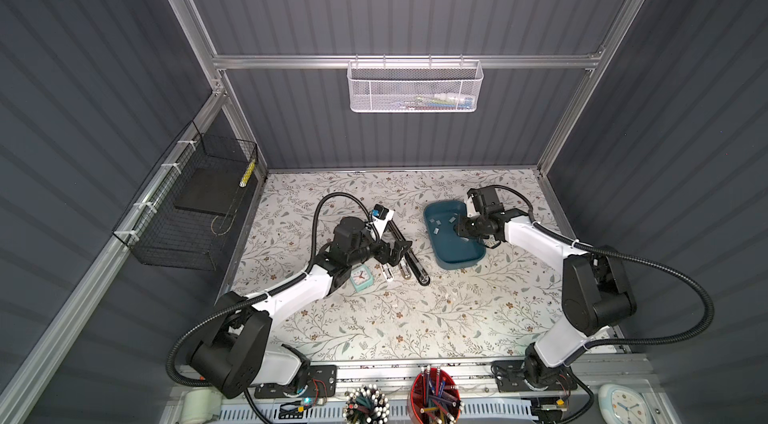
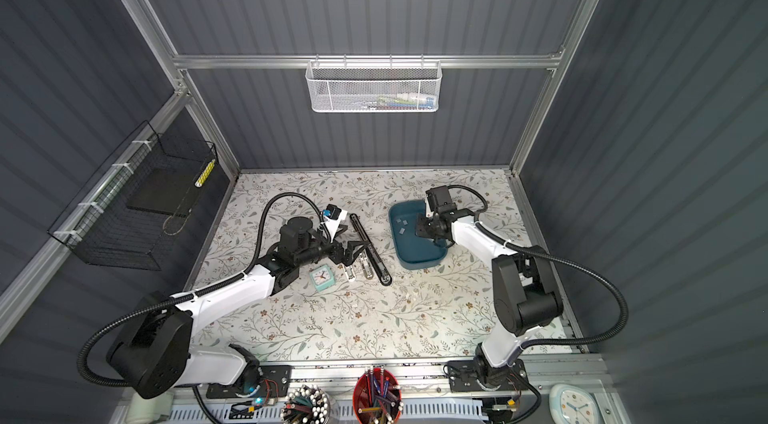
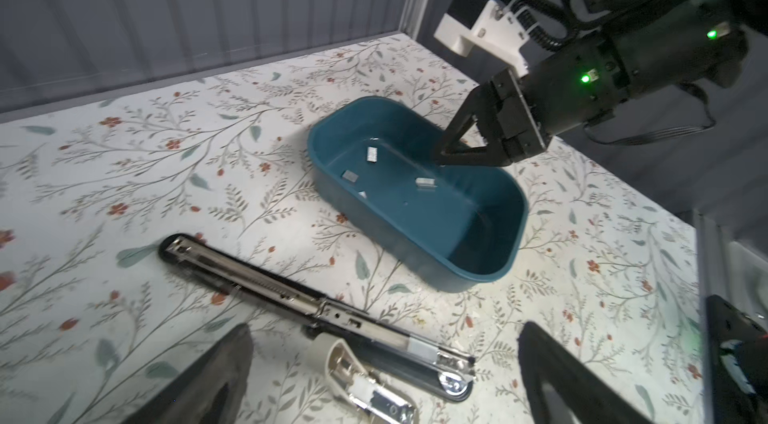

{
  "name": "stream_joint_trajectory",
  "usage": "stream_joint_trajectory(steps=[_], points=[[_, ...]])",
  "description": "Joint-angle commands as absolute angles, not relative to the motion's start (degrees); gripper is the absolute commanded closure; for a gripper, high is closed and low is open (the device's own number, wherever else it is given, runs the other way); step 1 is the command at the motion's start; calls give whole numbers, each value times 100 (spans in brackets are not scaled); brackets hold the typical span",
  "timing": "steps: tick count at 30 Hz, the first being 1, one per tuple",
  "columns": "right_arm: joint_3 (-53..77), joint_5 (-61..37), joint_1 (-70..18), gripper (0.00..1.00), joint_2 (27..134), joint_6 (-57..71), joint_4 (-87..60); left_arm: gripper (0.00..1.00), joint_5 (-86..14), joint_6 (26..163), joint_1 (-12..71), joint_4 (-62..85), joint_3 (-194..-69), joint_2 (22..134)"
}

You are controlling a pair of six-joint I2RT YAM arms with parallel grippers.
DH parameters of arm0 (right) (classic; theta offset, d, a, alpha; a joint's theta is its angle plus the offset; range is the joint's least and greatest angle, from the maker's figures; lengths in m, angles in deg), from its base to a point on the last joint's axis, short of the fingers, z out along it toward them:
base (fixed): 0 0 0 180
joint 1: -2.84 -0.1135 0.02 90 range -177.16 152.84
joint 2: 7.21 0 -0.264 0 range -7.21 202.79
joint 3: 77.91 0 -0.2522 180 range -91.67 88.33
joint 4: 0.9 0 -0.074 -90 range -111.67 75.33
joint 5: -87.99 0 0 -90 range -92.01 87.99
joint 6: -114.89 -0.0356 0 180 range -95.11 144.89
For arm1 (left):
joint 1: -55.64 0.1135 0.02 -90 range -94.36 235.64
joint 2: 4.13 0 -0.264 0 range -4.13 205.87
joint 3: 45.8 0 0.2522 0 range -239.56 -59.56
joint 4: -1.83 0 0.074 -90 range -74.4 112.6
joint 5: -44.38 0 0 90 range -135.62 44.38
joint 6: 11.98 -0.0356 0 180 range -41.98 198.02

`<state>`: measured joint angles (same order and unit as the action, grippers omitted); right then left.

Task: Load the staples into the stapler
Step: 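Lower the right gripper onto a white staple strip in the teal tray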

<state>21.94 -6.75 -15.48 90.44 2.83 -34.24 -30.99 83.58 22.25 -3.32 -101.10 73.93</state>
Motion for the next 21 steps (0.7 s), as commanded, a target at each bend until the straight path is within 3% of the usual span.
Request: stream_joint_trajectory(steps=[1,12,21], points=[[1696,-375,-1676,64,9468,93,-3659,0,-4201,8219,2268,257,-10075,6971],[216,209,-2168,63,10799,-6,-4356,0,-4940,8664,3226,959,-9199,5969],[-450,927,-2438,63,11518,-24,-4729,0,-4632,8495,3226,819,-9379,6411]])
